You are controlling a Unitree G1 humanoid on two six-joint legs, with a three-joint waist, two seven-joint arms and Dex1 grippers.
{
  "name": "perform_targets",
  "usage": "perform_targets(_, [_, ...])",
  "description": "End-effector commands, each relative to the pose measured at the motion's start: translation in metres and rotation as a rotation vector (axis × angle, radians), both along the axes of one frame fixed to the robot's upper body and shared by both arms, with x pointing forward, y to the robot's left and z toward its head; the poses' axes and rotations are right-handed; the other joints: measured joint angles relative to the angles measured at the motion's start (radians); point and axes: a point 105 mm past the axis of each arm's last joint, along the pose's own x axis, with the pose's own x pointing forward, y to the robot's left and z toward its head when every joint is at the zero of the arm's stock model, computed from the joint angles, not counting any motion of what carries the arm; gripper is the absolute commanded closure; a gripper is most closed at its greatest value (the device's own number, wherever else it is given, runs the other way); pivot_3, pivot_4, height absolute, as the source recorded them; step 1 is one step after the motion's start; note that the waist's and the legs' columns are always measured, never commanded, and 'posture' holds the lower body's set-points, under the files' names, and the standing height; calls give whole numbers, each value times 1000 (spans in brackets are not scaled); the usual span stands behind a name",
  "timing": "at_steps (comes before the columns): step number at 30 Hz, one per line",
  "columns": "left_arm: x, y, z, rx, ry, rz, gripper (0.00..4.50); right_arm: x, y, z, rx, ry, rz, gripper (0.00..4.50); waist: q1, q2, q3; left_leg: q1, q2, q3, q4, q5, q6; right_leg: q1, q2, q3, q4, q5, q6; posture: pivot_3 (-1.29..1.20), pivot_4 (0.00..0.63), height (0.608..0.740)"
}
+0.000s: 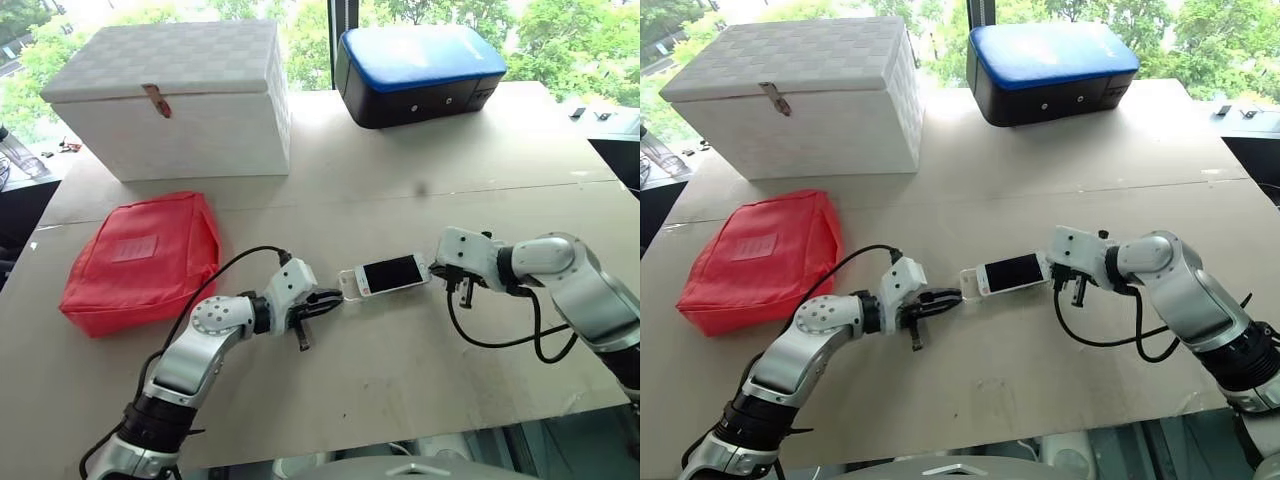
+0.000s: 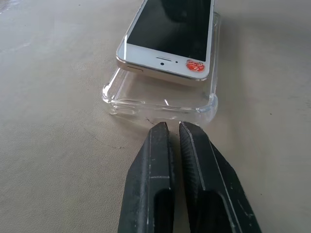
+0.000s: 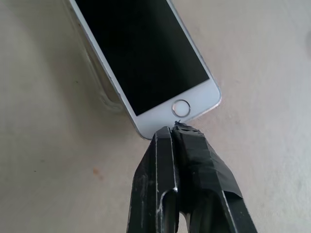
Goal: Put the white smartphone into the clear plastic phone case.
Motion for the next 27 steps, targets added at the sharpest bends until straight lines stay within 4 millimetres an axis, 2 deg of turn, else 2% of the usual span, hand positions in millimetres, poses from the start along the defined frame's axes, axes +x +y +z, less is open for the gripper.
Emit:
perform_targets(1, [-2, -5, 3, 10, -13, -28, 4127, -6, 7, 6, 6, -14, 36, 4500, 1, 0, 0, 0, 0, 0, 0, 0, 0, 0, 0, 0, 0, 0, 0, 0, 150, 740])
perform_targets(8, [-4, 1, 5, 18, -12, -17, 4127, -8, 5, 5, 2, -8, 43, 4500, 2, 0, 0, 0, 0, 0, 0, 0, 0, 0, 0, 0, 0, 0, 0, 0, 150, 740])
perform_targets(13, [-6, 13, 8, 16, -10, 22, 4127, -20, 25, 47, 243, 31, 150, 4500, -1, 0, 0, 0, 0, 0, 0, 0, 0, 0, 0, 0, 0, 0, 0, 0, 150, 740])
perform_targets(15, [-6, 15, 9, 9, -9, 32, 4127, -17, 34, 55, 291, 31, 159, 4500, -8, 0, 0, 0, 1, 0, 0, 0, 0, 0, 0, 0, 0, 0, 0, 0, 150, 740])
perform_targets(19, [-6, 20, 12, 6, -13, 42, 4127, 5, 58, 36, 278, 39, 128, 4500, -8, -1, 0, 1, 1, 0, 0, -2, 3, 0, 0, 0, 2, 0, 0, 0, 150, 740])
perform_targets(23, [-5, 21, 14, 6, -19, 50, 4127, 21, 79, 16, 253, 61, 119, 4500, -6, -1, 0, 1, 0, 0, 0, 0, 0, -1, 0, 0, 2, 0, -1, 0, 150, 740])
perform_targets(25, [-4, 21, 15, 4, -22, 53, 4127, 25, 83, 4, 212, 78, 130, 4500, -7, -1, 0, 1, -1, 0, 1, 1, 0, -1, 0, 1, 3, 0, -1, 0, 150, 740])
perform_targets(27, [-5, 21, 16, 2, -25, 56, 4127, 22, 79, -17, 119, 122, 150, 4500, -7, -1, 0, 0, -2, 0, 1, 0, 0, -1, 0, 1, 2, 1, -1, 0, 150, 740])
